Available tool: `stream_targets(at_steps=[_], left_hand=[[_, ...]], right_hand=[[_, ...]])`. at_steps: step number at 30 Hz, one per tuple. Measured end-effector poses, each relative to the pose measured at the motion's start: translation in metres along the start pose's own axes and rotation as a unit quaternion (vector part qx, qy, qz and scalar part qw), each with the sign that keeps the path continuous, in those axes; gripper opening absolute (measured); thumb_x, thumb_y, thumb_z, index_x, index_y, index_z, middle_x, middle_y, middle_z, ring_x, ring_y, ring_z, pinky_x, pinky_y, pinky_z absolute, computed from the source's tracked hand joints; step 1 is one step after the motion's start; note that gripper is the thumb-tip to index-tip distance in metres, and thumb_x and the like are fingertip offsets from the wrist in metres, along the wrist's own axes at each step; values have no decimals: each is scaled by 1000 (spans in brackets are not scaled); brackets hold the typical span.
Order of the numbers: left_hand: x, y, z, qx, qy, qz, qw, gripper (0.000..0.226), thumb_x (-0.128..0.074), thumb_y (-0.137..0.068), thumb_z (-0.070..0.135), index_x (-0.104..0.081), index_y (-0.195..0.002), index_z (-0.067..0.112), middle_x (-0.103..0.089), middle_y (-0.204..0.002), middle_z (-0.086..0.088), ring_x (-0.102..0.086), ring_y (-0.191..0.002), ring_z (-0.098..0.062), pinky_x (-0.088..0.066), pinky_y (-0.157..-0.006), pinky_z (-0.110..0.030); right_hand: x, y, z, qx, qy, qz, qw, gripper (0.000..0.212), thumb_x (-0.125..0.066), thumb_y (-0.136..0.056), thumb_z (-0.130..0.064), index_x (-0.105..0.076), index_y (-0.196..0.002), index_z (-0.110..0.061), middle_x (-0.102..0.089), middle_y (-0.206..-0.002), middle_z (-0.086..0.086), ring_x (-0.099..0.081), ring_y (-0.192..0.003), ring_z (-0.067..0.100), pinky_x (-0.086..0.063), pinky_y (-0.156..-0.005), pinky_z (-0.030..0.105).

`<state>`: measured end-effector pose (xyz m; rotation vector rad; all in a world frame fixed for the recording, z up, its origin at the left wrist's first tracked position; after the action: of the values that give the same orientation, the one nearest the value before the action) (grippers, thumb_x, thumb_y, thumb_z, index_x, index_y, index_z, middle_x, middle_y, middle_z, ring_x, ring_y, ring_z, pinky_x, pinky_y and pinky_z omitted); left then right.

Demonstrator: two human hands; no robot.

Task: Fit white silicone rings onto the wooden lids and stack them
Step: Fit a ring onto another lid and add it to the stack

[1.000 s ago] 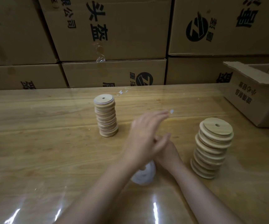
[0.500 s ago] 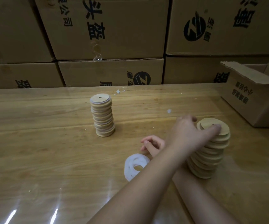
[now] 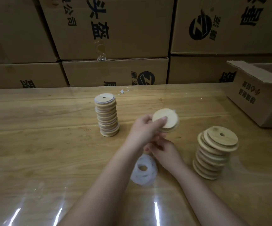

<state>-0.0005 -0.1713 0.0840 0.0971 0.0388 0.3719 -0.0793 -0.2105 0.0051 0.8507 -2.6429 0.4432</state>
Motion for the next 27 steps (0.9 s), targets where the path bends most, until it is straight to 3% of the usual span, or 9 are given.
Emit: stream_targets(at_steps=[4,8,14,18,20,25,27], left_hand=[[55,-1,-28,-8,-21,93,995,24,-65,-87,18,-58,-103,2,-65,-67,-2,-61,-48,-8,-44,-44,-17],[82,1,-60,-24,-52,132,990,24,-61,-89,13,-55,-106,-3,-63,-64,-7,-57,-46,-9,-43,-45,-20],[79,-1,-69,-75,-70,109,989,17,-64,-87,17,-59,-102,11,-67,-81,-10,-62,-57,-11,-45,-46,-20],[79,-4,-68,-100,-61,108,987,19,-60,-90,12,-57,-108,13,-66,-96,-13,-70,-73,-26,-44,-46,-20],[79,-5,-68,-107,-74,105,986,22,-60,-89,11,-57,-111,13,-65,-100,-14,-70,-75,-26,-46,-48,-23],[79,-6,-69,-133,-98,83,983,21,-64,-87,12,-58,-107,17,-66,-95,-10,-70,-72,-21,-53,-56,-35],[78,-6,-70,-137,-101,76,982,16,-65,-86,12,-57,-98,19,-66,-90,-5,-70,-69,-17,-55,-56,-34]], right_hand=[[-3,2,-2,17,57,-3,998,10,-67,-80,-26,-66,-84,-34,-61,-91,-18,-58,-94,3,-47,-84,26],[-10,5,-1,41,163,-69,983,17,-68,-76,-42,-68,-92,-36,-53,-100,-23,-40,-103,-5,-35,-90,17],[-6,5,-5,25,108,-45,993,7,-70,-79,-24,-68,-80,-30,-57,-94,-18,-46,-100,-4,-38,-87,16],[-5,6,-7,-1,78,-32,996,5,-70,-79,-19,-70,-78,-24,-60,-84,-11,-55,-83,4,-45,-79,23],[-4,6,-8,-8,54,-22,998,6,-69,-79,-17,-71,-79,-23,-61,-83,-11,-56,-77,3,-45,-74,18],[-2,8,-12,27,94,9,995,14,-66,-85,-17,-75,-94,-24,-57,-86,-11,-48,-94,2,-31,-81,4],[-2,7,-14,50,117,22,992,14,-66,-85,-16,-75,-96,-20,-57,-87,-7,-49,-93,4,-33,-81,7]])
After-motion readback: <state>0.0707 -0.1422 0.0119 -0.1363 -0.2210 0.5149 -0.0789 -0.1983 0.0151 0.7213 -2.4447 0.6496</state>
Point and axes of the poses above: each hand's wrist, its own y-axis away from the middle knuckle, its own x-axis out of the back of the hand, z = x × y, the point moved 4 cm from there along -y, towards the middle knuckle
